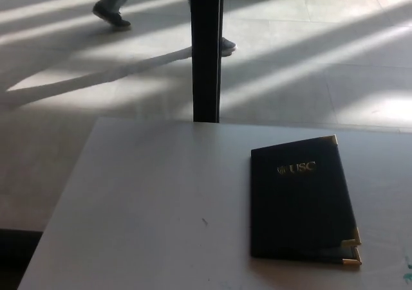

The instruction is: There is a diary kept infront of the robot and the robot uses its right hand to grab its cover and puses it to the left to open it.

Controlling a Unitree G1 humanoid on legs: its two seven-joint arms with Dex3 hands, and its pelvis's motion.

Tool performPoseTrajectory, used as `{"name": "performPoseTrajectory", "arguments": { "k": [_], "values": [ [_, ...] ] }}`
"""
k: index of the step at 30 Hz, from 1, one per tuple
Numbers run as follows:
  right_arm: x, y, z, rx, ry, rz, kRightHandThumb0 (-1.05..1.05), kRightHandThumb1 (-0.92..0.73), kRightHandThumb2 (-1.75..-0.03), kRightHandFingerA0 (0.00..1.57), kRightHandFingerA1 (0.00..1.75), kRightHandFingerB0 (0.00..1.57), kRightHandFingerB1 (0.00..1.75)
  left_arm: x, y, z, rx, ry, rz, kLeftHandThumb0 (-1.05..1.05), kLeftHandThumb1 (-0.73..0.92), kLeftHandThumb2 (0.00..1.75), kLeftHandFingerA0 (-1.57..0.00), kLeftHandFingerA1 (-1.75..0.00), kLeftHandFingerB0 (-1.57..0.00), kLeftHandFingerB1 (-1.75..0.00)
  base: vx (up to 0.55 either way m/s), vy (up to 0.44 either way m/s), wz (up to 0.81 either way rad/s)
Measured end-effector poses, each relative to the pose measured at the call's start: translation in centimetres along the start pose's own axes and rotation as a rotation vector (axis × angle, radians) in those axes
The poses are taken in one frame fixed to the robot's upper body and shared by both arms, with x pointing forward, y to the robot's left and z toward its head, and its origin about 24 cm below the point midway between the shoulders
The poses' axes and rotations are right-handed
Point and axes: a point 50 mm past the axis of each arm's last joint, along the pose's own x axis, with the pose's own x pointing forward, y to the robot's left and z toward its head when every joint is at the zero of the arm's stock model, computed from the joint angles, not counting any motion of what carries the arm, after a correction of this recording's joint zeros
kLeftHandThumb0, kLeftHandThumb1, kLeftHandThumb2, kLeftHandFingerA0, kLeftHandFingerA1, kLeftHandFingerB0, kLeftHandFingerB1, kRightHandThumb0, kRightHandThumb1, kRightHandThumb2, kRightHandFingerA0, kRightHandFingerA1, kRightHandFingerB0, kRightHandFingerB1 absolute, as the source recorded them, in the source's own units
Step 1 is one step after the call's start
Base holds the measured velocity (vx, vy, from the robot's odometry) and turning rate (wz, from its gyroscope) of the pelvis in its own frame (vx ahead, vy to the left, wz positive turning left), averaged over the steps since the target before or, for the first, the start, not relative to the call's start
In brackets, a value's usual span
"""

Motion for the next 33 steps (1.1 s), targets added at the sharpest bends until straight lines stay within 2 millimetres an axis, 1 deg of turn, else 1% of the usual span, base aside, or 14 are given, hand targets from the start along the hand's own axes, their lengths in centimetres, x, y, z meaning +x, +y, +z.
{"name": "performPoseTrajectory", "arguments": {
  "k": [3,4,5,6,7,10,13,14,18,20,24,28,31,33],
  "values": [
    [0.0,-1.1,1.0,0.082,-0.035,-0.043,-0.78,-0.92,-0.78,0.78,1.19,0.63,1.03,0.2,0.5,0.5,-0.072,-0.009,0.031,-0.81,0.92,1.02,-0.36,-1.12,-0.28,-0.84,0.0,0.0,0.0],
    [0.0,-1.6,1.3,0.112,-0.047,-0.058,-0.75,-0.76,-1.21,0.83,1.08,0.62,0.93,0.2,0.6,0.7,-0.103,-0.012,0.042,-0.81,0.92,1.02,-0.35,-1.14,-0.28,-0.86,0.0,0.0,0.0],
    [-0.1,-1.9,1.5,0.136,-0.055,-0.071,-0.77,-0.92,-0.81,0.81,1.24,0.6,1.03,0.3,0.8,0.8,-0.127,-0.014,0.051,-0.81,0.92,1.02,-0.37,-1.14,-0.28,-0.89,0.0,0.0,0.0],
    [-0.1,-2.4,1.8,0.17,-0.068,-0.087,-0.72,-0.73,-1.17,0.82,1.09,0.63,0.94,0.3,1.0,1.0,-0.161,-0.016,0.064,-0.81,0.92,1.02,-0.36,-1.14,-0.28,-0.89,0.0,0.0,0.0],
    [-0.2,-2.7,2.0,0.19,-0.076,-0.097,-0.76,-0.92,-0.79,0.8,1.24,0.6,1.04,0.3,1.1,1.1,-0.181,-0.017,0.071,-0.83,0.92,1.01,-0.38,-1.13,-0.29,-0.85,0.0,0.0,0.0],
    [-0.4,-3.9,2.6,0.269,-0.099,-0.132,-0.75,-0.73,-1.16,0.77,1.06,0.64,0.94,0.4,1.6,1.4,-0.261,-0.022,0.102,-0.82,0.92,1.01,-0.42,-1.14,-0.31,-0.89,0.0,0.0,0.0],
    [-0.6,-4.8,3.0,0.342,-0.113,-0.16,-0.76,-0.92,-0.83,0.83,1.23,0.6,1.02,0.5,2.2,1.6,-0.332,-0.019,0.135,-0.81,0.92,1.0,-0.43,-1.15,-0.3,-0.91,0.0,0.0,0.0],
    [-0.6,-5.0,3.0,0.364,-0.114,-0.168,-0.73,-0.76,-1.21,0.82,1.08,0.62,0.92,0.5,2.4,1.6,-0.354,-0.018,0.147,-0.83,0.92,1.0,-0.42,-1.15,-0.29,-0.86,0.0,0.0,0.0],
    [-0.9,-5.9,3.2,0.457,-0.116,-0.191,-0.72,-0.92,-0.81,0.71,1.22,0.54,1.02,0.6,3.3,2.0,-0.43,-0.024,0.193,-0.83,0.92,1.01,-0.41,-1.14,-0.3,-0.87,0.0,0.0,0.0],
    [-0.9,-6.1,3.5,0.501,-0.122,-0.196,-0.75,-0.73,-1.16,0.77,1.09,0.58,0.92,0.6,3.5,2.1,-0.462,-0.025,0.209,-0.82,0.92,1.02,-0.41,-1.17,-0.31,-0.89,0.0,0.0,0.0],
    [-1.1,-6.6,3.8,0.587,-0.127,-0.211,-0.76,-0.92,-0.82,0.8,1.31,0.53,1.02,0.7,3.9,2.1,-0.501,-0.016,0.234,-0.81,0.92,1.02,-0.4,-1.17,-0.29,-0.92,0.0,0.0,0.0],
    [-1.1,-6.9,3.9,0.663,-0.12,-0.229,-0.71,-0.92,-0.87,0.63,1.4,0.41,1.13,0.6,4.2,2.1,-0.537,-0.012,0.255,-0.82,0.92,0.98,-0.39,-1.21,-0.31,-0.96,0.0,0.0,0.0],
    [-1.1,-7.0,4.3,0.718,-0.125,-0.237,-0.66,-0.77,-1.2,0.89,1.17,0.55,0.93,0.6,4.3,2.1,-0.568,-0.011,0.268,-0.85,0.92,0.95,-0.43,-1.07,-0.36,-0.87,0.0,0.0,0.0],
    [-1.0,-7.1,4.9,0.755,-0.142,-0.247,-0.74,-0.92,-0.86,0.76,1.38,0.42,1.14,0.7,4.3,2.3,-0.585,-0.013,0.272,-0.73,0.91,1.34,-0.58,-0.99,-0.39,-0.81,0.0,0.0,0.0]
  ]
}}
